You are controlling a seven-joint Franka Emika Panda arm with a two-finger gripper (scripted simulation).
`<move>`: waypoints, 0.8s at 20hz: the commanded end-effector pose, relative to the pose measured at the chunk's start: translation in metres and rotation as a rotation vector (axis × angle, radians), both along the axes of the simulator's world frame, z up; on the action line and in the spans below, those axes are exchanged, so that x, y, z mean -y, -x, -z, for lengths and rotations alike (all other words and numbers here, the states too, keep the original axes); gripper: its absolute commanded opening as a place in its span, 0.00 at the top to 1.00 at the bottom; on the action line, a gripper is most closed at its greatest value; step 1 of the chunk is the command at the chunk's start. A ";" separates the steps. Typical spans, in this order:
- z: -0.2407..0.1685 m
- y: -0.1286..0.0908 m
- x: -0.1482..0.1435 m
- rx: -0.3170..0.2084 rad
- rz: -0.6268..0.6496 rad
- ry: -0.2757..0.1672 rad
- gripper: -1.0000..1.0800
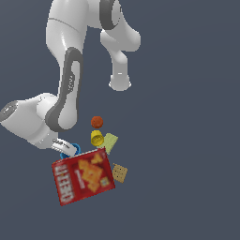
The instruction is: Pick up a designated object from a clutter of objects.
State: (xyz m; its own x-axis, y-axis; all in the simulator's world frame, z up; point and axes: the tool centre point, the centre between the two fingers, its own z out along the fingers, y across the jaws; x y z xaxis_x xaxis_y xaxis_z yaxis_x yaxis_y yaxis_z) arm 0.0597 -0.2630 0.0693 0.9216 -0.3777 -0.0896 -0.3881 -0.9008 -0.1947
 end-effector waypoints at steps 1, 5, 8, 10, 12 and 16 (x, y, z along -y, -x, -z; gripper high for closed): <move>0.001 0.001 0.000 -0.001 0.001 0.000 1.00; 0.001 0.001 0.000 -0.001 0.001 0.000 1.00; 0.001 0.001 0.000 -0.001 0.001 0.000 1.00; 0.000 0.000 0.000 0.001 0.001 0.000 1.00; -0.002 0.000 -0.002 0.001 0.001 0.000 1.00; -0.012 -0.001 -0.011 0.001 0.001 0.000 1.00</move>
State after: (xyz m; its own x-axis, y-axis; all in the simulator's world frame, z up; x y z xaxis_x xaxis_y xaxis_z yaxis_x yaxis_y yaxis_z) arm 0.0588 -0.2566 0.0749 0.9204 -0.3798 -0.0925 -0.3908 -0.8998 -0.1941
